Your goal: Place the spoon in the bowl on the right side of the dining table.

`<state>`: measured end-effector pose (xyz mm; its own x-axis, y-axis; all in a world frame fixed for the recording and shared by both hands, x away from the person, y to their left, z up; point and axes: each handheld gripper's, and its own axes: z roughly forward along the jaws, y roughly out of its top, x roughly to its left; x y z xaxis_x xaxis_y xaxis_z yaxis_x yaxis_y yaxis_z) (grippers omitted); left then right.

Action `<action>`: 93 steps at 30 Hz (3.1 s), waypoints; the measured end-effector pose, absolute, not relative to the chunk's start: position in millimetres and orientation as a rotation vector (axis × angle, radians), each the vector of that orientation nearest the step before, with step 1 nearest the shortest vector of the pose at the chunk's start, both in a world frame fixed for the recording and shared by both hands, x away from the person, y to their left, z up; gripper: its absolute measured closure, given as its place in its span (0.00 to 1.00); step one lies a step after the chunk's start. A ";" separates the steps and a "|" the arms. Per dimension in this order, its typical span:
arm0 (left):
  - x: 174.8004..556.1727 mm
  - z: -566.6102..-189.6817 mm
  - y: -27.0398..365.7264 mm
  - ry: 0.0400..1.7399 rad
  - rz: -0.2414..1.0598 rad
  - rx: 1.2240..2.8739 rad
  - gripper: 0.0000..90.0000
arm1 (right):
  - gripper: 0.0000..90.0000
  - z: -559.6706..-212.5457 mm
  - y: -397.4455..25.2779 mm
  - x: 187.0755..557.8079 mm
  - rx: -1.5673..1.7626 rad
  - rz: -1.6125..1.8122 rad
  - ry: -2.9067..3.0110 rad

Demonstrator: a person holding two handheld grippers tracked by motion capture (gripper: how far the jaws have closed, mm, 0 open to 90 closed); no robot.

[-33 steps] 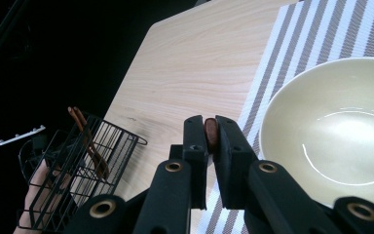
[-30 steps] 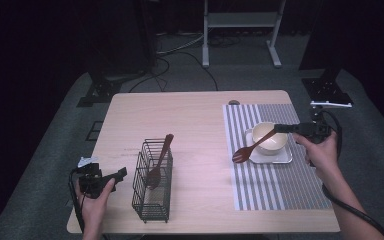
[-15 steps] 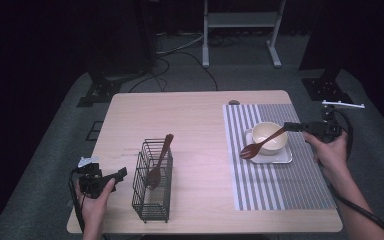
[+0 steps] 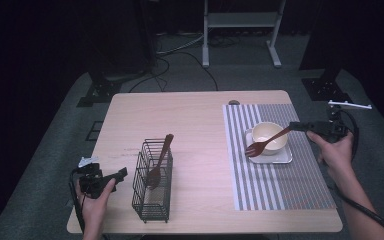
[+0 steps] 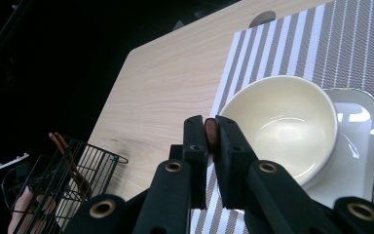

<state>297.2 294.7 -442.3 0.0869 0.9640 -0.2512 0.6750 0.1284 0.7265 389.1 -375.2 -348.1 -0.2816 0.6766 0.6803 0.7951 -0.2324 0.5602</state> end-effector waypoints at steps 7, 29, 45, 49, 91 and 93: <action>297.1 -442.5 294.3 1.657 0.485 1.614 0.00 | 0.93 -349.1 -383.0 388.2 -1.847 -1.548 -1.850; 297.0 -442.7 294.6 1.658 0.487 1.616 0.00 | 0.92 -351.6 -409.2 387.7 -1.960 -1.589 -1.756; 296.8 -442.6 295.3 1.659 0.490 1.612 0.00 | 0.92 -352.5 -419.3 386.9 -2.007 -1.620 -1.713; 296.7 -442.4 295.0 1.657 0.490 1.618 0.00 | 0.92 -355.1 -423.9 385.7 -2.029 -1.623 -1.692; 296.7 -442.9 295.5 1.662 0.491 1.612 0.00 | 0.92 -383.0 -424.9 390.8 -2.089 -1.574 -1.693; 296.7 -442.9 295.5 1.662 0.492 1.611 0.00 | 0.92 -384.1 -423.9 391.4 -2.086 -1.575 -1.691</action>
<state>296.7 295.5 -442.9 0.0805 0.9652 -0.2489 0.6744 0.1311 0.7267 391.4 -423.9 -384.1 -0.1018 0.7137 0.6930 0.7421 -0.4094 0.5307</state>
